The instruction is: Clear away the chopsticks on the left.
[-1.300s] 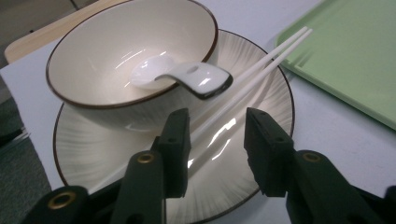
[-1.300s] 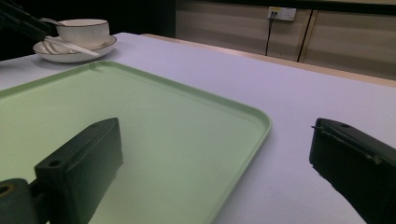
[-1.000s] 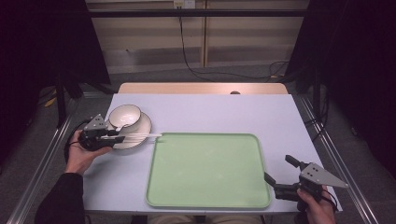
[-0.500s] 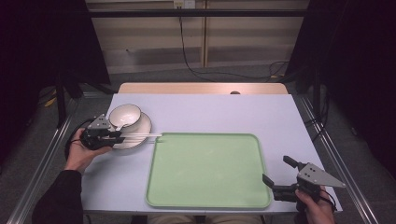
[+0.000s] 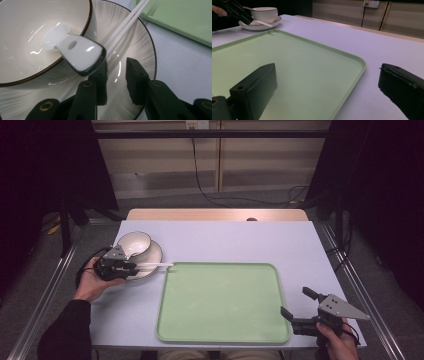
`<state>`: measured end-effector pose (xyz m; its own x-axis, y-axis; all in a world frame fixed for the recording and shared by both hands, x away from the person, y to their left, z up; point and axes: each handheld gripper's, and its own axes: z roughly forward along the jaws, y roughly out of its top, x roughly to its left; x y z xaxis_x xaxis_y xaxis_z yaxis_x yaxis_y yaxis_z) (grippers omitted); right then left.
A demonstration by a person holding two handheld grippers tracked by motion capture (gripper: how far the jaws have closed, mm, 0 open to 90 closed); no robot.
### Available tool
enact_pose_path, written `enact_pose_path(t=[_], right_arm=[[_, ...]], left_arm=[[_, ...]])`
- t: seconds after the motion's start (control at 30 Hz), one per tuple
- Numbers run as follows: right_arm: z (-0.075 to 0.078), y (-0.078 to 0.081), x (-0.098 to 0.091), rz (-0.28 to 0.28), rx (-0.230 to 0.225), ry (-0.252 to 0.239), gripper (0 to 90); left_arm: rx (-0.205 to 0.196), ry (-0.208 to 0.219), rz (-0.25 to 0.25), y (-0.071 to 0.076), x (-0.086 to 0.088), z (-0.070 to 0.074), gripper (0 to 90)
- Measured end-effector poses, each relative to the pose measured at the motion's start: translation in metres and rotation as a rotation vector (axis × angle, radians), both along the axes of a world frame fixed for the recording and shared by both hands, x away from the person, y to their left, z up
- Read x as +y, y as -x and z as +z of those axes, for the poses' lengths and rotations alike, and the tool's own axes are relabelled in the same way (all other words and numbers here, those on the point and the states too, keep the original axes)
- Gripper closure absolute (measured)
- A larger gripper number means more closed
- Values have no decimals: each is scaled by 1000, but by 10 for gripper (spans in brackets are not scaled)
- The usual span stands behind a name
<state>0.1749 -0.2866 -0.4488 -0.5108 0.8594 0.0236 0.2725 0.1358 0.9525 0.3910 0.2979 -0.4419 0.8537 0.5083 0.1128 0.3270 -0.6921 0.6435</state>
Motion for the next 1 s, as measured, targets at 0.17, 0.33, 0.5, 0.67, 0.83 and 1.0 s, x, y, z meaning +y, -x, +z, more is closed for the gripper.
enact_pose_path(t=[0.17, 0.33, 0.5, 0.67, 0.83, 1.0], right_arm=[[0, 0, 0, 1, 2, -2, 16], [0, -1, 0, 7, 6, -3, 16], [0, 0, 0, 3, 5, -5, 16], [0, 0, -1, 3, 5, -8, 16], [0, 0, -1, -2, 11, -19, 16], [-1, -1, -3, -11, 15, -33, 16]], left_arm=[[-41, -7, 40, 1, 15, 8, 620], [-66, -14, 75, -1, 24, 4, 600], [-66, -16, 64, -3, 23, 1, 600], [-52, -29, 49, -4, 20, 1, 656], [-25, -37, 13, -4, 13, -1, 709], [-11, -66, -31, -4, 5, 1, 727]])
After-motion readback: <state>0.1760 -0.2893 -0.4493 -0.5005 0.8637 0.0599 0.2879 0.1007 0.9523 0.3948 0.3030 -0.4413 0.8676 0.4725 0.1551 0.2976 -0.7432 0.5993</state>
